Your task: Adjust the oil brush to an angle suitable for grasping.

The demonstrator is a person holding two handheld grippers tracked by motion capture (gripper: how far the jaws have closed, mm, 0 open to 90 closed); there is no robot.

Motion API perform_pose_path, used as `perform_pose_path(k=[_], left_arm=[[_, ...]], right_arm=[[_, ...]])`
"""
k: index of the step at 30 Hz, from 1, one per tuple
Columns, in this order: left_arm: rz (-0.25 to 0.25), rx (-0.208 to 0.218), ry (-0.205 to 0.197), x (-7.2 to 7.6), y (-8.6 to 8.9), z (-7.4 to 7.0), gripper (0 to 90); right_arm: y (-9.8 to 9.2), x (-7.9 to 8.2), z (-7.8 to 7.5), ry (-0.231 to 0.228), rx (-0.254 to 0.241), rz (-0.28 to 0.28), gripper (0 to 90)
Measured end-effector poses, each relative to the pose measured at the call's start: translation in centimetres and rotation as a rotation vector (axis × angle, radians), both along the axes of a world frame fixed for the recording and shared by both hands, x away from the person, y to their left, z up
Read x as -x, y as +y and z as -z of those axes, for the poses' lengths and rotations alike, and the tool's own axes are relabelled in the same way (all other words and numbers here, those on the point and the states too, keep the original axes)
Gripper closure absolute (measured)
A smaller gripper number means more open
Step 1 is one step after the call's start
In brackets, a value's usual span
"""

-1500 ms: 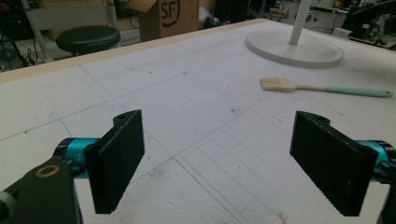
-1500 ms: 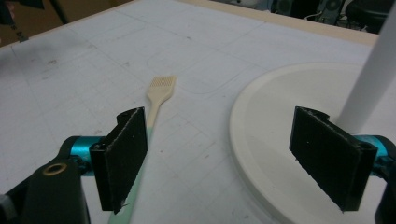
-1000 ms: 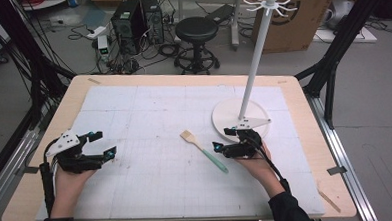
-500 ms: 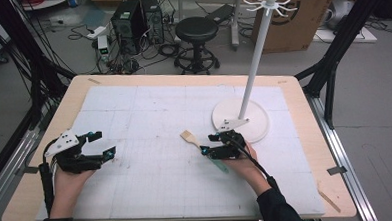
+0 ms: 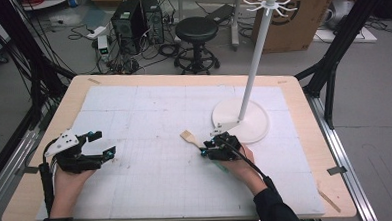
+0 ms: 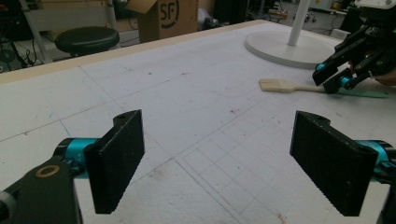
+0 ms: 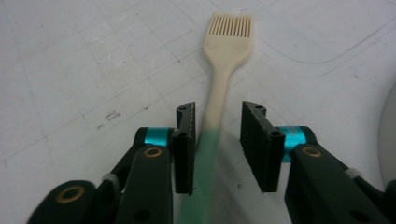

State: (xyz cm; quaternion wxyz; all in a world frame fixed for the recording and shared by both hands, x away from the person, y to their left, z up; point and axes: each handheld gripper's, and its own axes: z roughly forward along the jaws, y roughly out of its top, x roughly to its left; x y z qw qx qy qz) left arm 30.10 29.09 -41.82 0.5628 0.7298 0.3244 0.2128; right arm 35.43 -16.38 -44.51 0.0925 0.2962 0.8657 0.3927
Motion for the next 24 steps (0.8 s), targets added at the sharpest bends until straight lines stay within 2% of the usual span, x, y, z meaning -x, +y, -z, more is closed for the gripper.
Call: perform_pose_path(k=[3, 8, 12, 18, 24], left_arm=[[0.000, -0.002, 0.001, -0.01, 0.01, 0.01, 18.5], [0.001, 0.001, 0.001, 0.01, -0.08, 0.03, 18.5], [0.000, 0.001, 0.003, 0.00, -0.09, 0.03, 18.5], [0.001, -0.002, 0.002, 0.04, -0.09, 0.00, 18.5], [-0.003, 0.002, 0.001, 0.05, -0.05, -0.01, 18.5]], right_arm=[[0.30, 0.32, -0.06, -0.025, 0.028, -0.006, 70.7], [0.55, 0.56, -0.12, -0.025, 0.041, 0.002, 71.8], [0.77, 0.80, -0.14, -0.026, 0.047, 0.000, 78.1], [0.74, 0.70, -0.18, -0.002, 0.034, 0.020, 80.4], [0.70, 0.68, -0.17, -0.001, 0.026, 0.021, 82.3]])
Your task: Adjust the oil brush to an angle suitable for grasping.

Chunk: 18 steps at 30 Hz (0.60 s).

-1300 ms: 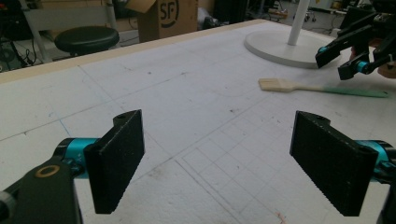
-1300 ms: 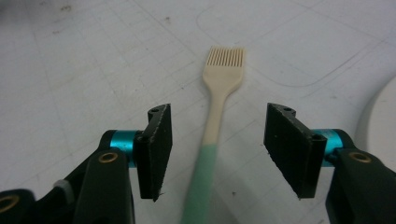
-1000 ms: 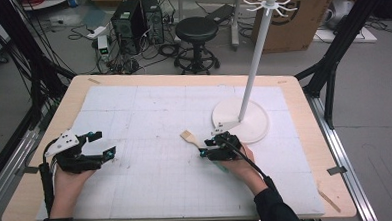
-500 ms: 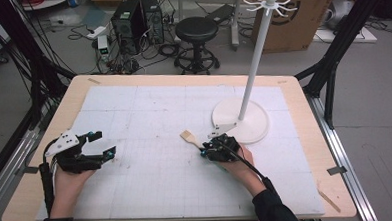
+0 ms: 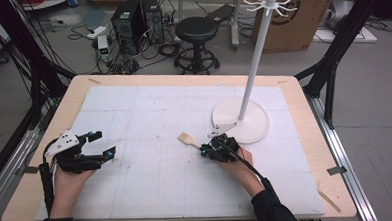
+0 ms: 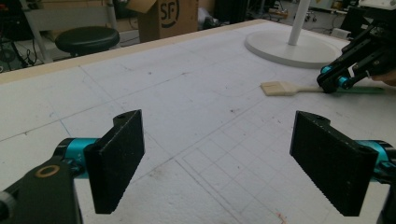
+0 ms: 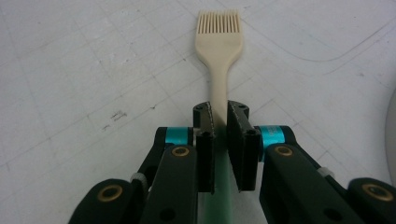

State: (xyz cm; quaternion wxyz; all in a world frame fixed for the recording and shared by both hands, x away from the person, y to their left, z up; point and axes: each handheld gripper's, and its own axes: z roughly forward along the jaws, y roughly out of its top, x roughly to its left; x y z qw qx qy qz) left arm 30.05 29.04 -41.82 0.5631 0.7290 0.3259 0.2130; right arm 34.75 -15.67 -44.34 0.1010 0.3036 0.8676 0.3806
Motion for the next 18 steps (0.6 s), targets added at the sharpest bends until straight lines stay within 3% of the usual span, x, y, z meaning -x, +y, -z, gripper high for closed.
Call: perform_pose_path(k=[8, 18], left_arm=[[-0.001, 0.000, -0.001, 0.0, 0.1, 0.0, 18.5], [0.001, 0.001, -0.004, 0.0, 0.1, -0.1, 18.5]], right_arm=[[-0.2, 0.0, -0.3, -0.013, -0.031, -0.018, 82.4], [0.9, 0.8, -0.8, -0.029, -0.062, -0.164, 82.3]])
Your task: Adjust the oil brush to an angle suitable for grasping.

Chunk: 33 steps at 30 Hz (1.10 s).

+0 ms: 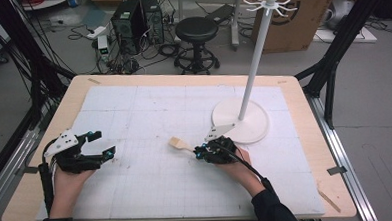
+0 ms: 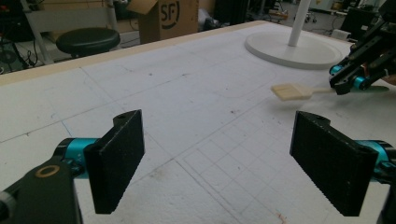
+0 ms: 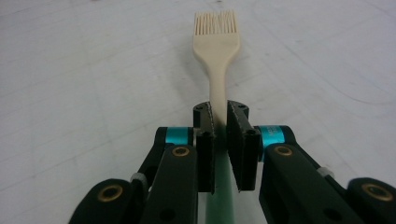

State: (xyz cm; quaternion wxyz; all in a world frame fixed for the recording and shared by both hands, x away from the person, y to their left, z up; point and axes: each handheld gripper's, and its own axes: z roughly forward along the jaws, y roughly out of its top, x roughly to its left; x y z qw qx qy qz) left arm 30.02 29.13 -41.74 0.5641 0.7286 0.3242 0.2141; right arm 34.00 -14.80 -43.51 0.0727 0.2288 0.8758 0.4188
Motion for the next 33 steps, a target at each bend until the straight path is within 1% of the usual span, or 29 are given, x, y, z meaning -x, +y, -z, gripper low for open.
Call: perform_pose_path(k=[2, 6, 7, 10, 12, 13, 14, 15, 17, 23, 29, 31, 32, 33], left_arm=[[0.000, 0.001, 0.001, 0.0, 0.0, 0.0, 18.5], [0.001, 0.003, -0.003, 0.0, 0.0, 0.0, 18.5], [0.000, 0.005, -0.003, 0.1, 0.0, -0.1, 18.5], [-0.001, 0.010, -0.005, 0.1, 0.1, -0.1, 18.5], [0.001, 0.010, -0.006, 0.1, 0.2, -0.1, 18.5], [0.002, 0.011, -0.007, 0.1, 0.2, -0.2, 18.5], [0.002, 0.013, -0.008, 0.1, 0.2, -0.2, 18.5], [0.003, 0.016, -0.009, 0.1, 0.2, -0.2, 18.5], [0.004, 0.019, -0.009, 0.2, 0.2, -0.2, 18.5], [0.005, 0.022, -0.012, 0.2, 0.3, -0.2, 18.5], [0.010, 0.021, -0.011, 0.2, 0.2, -0.2, 18.5], [0.012, 0.019, -0.009, 0.3, 0.2, -0.2, 18.5], [0.011, 0.018, -0.009, 0.3, 0.2, -0.3, 18.5], [0.011, 0.018, -0.010, 0.3, 0.2, -0.2, 18.5]], right_arm=[[0.7, 0.3, 0.0, -0.002, 0.006, -0.036, 82.3], [2.0, 0.6, -0.1, 0.016, -0.003, -0.096, 82.3], [2.4, 0.6, -0.1, 0.014, -0.004, -0.117, 82.3], [3.6, 0.8, -0.1, 0.018, 0.007, -0.175, 82.3], [4.2, 0.9, -0.1, 0.019, 0.009, -0.199, 82.3], [4.9, 1.0, -0.2, 0.020, 0.006, -0.233, 82.3], [5.2, 1.0, -0.2, 0.026, 0.004, -0.246, 82.3], [5.2, 1.0, -0.2, 0.026, 0.004, -0.246, 82.3], [6.0, 1.1, -0.4, 0.030, 0.012, -0.282, 82.3], [8.1, 1.1, -0.4, 0.031, 0.024, -0.345, 82.3], [9.5, 1.0, 0.1, 0.032, 0.058, -0.390, 82.2], [9.8, 1.0, 0.2, 0.039, 0.060, -0.399, 82.2], [9.8, 1.0, 0.3, 0.031, 0.064, -0.402, 82.1], [9.9, 1.0, 0.4, 0.035, 0.066, -0.401, 82.1]])
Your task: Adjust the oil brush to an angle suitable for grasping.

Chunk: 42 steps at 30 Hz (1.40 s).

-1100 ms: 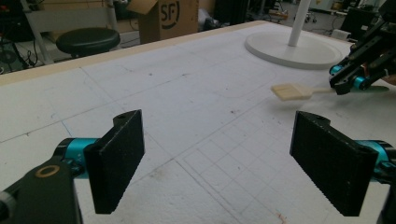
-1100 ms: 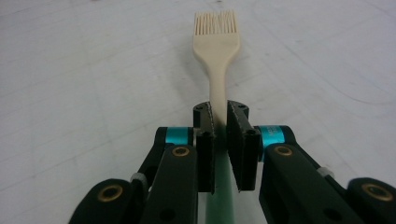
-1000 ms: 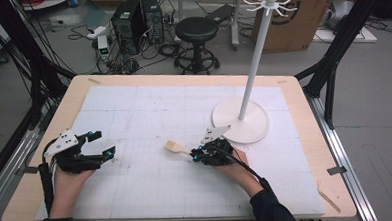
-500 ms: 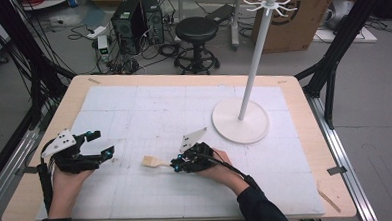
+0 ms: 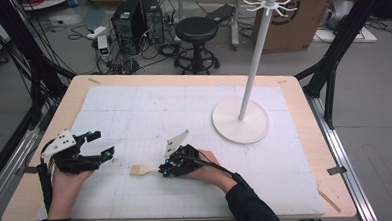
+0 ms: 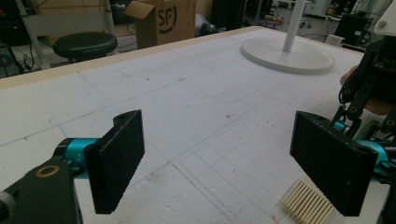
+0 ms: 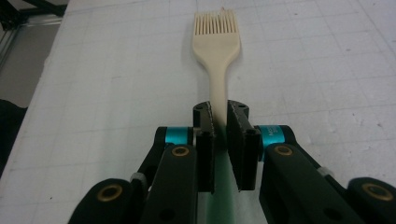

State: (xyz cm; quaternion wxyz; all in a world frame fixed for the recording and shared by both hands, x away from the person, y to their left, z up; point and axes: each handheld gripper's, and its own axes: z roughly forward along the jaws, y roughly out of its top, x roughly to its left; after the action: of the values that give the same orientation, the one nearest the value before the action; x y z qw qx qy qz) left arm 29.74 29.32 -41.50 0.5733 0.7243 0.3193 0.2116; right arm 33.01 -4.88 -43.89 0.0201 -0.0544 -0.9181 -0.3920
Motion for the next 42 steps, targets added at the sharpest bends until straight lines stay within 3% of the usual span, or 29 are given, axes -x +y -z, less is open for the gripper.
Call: perform_pose_path(k=[8, 11, 18, 19, 28, 42], left_arm=[[0.004, -0.004, 0.005, 0.0, -0.1, 0.1, 18.5], [0.002, -0.002, 0.006, 0.0, -0.1, 0.1, 18.5], [0.002, -0.001, 0.004, 0.0, 0.0, 0.0, 18.4], [0.003, -0.002, 0.002, 0.0, 0.0, 0.0, 18.4], [0.006, -0.002, 0.004, 0.0, -0.1, 0.1, 18.2], [0.014, 0.021, 0.007, -0.2, -0.2, 0.2, 17.9]], right_arm=[[0.0, -0.1, 0.3, 0.004, 0.009, 0.003, 79.5], [-0.1, -0.1, 0.1, 0.008, -0.001, 0.008, 68.3], [-1.8, 0.0, -1.7, 0.031, -0.058, 0.051, 52.2], [-2.3, -0.1, -2.0, 0.012, -0.074, 0.058, 49.7], [-9.1, 0.1, -3.8, 0.001, -0.188, 0.189, 34.5], [-20.7, 2.5, -4.0, -0.075, -0.343, 0.453, 19.0]])
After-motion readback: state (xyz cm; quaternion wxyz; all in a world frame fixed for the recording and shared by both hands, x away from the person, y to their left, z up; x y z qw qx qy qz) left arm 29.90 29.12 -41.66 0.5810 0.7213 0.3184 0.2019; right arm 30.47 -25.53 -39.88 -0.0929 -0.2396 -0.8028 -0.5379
